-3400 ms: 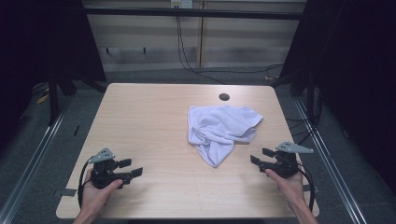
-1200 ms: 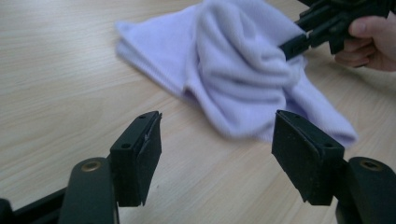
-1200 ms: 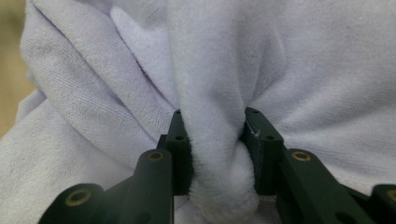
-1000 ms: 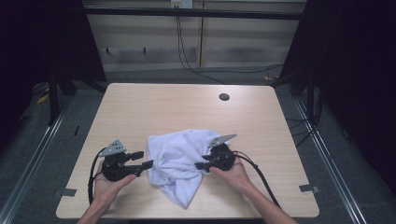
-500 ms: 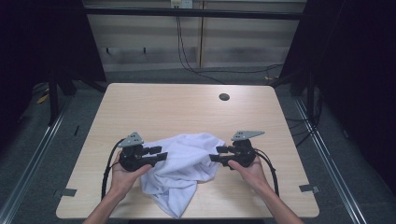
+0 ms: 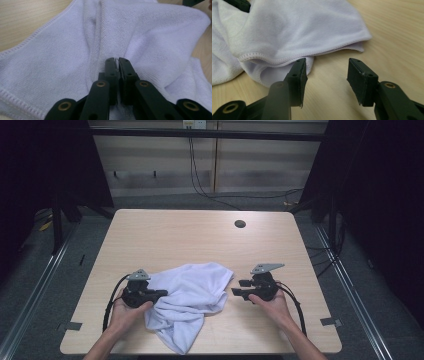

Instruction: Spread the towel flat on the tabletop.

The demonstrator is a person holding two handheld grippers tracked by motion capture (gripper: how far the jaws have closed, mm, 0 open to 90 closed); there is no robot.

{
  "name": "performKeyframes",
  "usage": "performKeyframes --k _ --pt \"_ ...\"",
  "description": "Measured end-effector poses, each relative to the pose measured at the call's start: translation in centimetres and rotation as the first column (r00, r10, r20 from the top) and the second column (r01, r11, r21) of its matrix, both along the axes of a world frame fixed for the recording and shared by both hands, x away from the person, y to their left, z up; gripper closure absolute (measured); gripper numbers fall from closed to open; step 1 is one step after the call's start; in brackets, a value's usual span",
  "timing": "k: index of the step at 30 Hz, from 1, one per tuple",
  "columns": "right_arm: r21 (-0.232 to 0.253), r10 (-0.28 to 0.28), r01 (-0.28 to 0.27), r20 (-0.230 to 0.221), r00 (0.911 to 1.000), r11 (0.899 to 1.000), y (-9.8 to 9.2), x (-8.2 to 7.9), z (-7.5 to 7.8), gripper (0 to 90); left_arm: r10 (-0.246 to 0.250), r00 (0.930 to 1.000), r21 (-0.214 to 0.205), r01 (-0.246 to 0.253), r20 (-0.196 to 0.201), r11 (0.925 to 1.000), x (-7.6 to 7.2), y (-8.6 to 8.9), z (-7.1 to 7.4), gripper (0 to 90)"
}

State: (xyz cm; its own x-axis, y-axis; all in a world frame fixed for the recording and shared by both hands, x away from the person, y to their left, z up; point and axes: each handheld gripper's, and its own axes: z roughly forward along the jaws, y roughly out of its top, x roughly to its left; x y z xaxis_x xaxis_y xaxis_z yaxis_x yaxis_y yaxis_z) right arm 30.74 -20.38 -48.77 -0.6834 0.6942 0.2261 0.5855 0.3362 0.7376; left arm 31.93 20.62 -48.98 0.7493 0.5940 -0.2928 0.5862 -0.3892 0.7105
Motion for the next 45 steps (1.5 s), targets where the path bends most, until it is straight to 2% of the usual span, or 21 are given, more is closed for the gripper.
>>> performKeyframes --k 2,4,6,11,12,14,19,20,23,24,25,27,29,31,35,37,38,40,41,43,45 --pt "-0.006 0.035 -0.035 -0.008 0.9994 0.999 0.8 0.1 -0.4 49.4 0.005 0.9999 -0.008 -0.005 -0.009 0.9999 0.1 0.0 0.0 84.5" --pt "-0.024 0.047 -0.047 -0.006 0.9989 0.999 1.6 0.1 -0.6 49.6 0.004 1.0 0.01 -0.005 0.002 0.9999 0.1 -0.4 0.0 84.4" --pt "-0.045 0.025 -0.025 0.009 0.9996 0.999 2.1 0.6 -0.6 50.0 0.009 1.0 0.014 -0.009 0.0 0.9999 0.1 -0.6 -0.1 84.4" --pt "-0.04 0.011 -0.01 0.014 0.9998 0.999 1.9 2.3 -0.8 46.0 0.02 0.9998 0.013 -0.02 0.008 0.9997 0.8 -0.5 -0.2 83.7" --pt "-0.031 -0.011 0.011 0.006 0.9999 0.999 1.7 2.7 -0.8 44.5 0.02 0.9997 0.021 -0.02 0.013 0.9996 1.0 -0.5 -0.2 83.5" --pt "-0.03 -0.019 0.019 0.006 0.9998 0.999 1.6 3.5 -0.9 42.9 0.025 0.9992 0.031 -0.026 0.032 0.9992 1.4 -0.7 -0.2 82.3" --pt "-0.051 -0.04 0.04 0.0 0.9992 0.998 2.0 5.2 -1.9 37.7 0.008 0.999 0.012 -0.008 0.044 0.9999 2.0 -0.8 -0.6 81.3" --pt "-0.048 -0.048 0.048 0.006 0.9988 0.998 2.1 5.3 -2.0 41.0 0.0 0.999 0.01 -0.001 0.046 0.9999 2.2 -0.8 -0.7 81.4" --pt "-0.06 -0.042 0.043 0.029 0.9987 0.997 2.5 5.2 -1.9 70.0 -0.015 0.9987 0.01 0.015 0.049 0.9998 2.3 -0.9 -0.8 81.5" --pt "-0.056 -0.029 0.031 0.043 0.9987 0.998 2.6 5.1 -1.9 74.5 -0.021 0.9986 0.013 0.021 0.049 0.9997 2.3 -1.0 -0.8 81.6" --pt "-0.07 -0.026 0.03 0.063 0.9977 0.997 2.6 4.9 -1.6 77.8 -0.029 0.9982 0.021 0.028 0.052 0.9994 2.3 -1.1 -0.7 81.8" --pt "-0.045 -0.03 0.034 0.093 0.9952 0.998 2.6 4.7 -0.7 79.3 -0.05 0.9969 0.033 0.048 0.062 0.9983 2.3 -1.5 -0.7 81.8" --pt "0.009 -0.035 0.034 0.117 0.9925 0.999 2.3 4.4 0.8 80.7 -0.068 0.996 0.033 0.066 0.058 0.9972 2.2 -2.0 -0.9 83.6" --pt "0.055 -0.026 0.019 0.127 0.9916 0.998 2.0 4.0 2.0 81.5 -0.094 0.9935 0.051 0.091 0.063 0.9945 2.2 -2.9 -1.1 84.6" --pt "0.136 0.071 -0.088 0.124 0.9898 0.987 2.5 2.1 4.3 82.3 -0.137 0.9896 0.008 0.137 0.045 0.9906 2.0 -4.5 -1.3 84.6" --pt "0.147 0.133 -0.15 0.122 0.9836 0.978 3.5 0.9 4.7 82.4 -0.154 0.9873 0.006 0.154 0.04 0.9881 1.7 -5.1 -1.2 84.4" --pt "0.136 0.165 -0.181 0.124 0.9785 0.974 4.2 0.2 4.8 82.4 -0.159 0.9862 0.013 0.159 0.045 0.9872 1.4 -5.3 -1.0 83.7" --pt "0.128 0.214 -0.227 0.105 0.9711 0.965 5.5 -0.9 4.3 82.3 -0.136 0.9895 -0.024 0.137 0.048 0.9902 1.0 -5.2 -0.3 77.1" --pt "0.12 0.235 -0.245 0.09 0.9677 0.962 6.2 -1.3 3.8 82.2 -0.108 0.9921 -0.054 0.112 0.064 0.9923 0.8 -5.0 0.2 72.5" --pt "0.097 0.283 -0.286 0.048 0.958 0.953 7.7 -1.9 2.2 82.1 -0.09 0.9921 -0.084 0.097 0.088 0.9917 0.4 -4.9 1.1 67.7" --pt "0.055 0.31 -0.311 0.022 0.9503 0.949 8.9 -2.3 0.9 82.0 -0.081 0.9923 -0.124 0.093 0.093 0.988 0.1 -5.1 1.6 62.1"
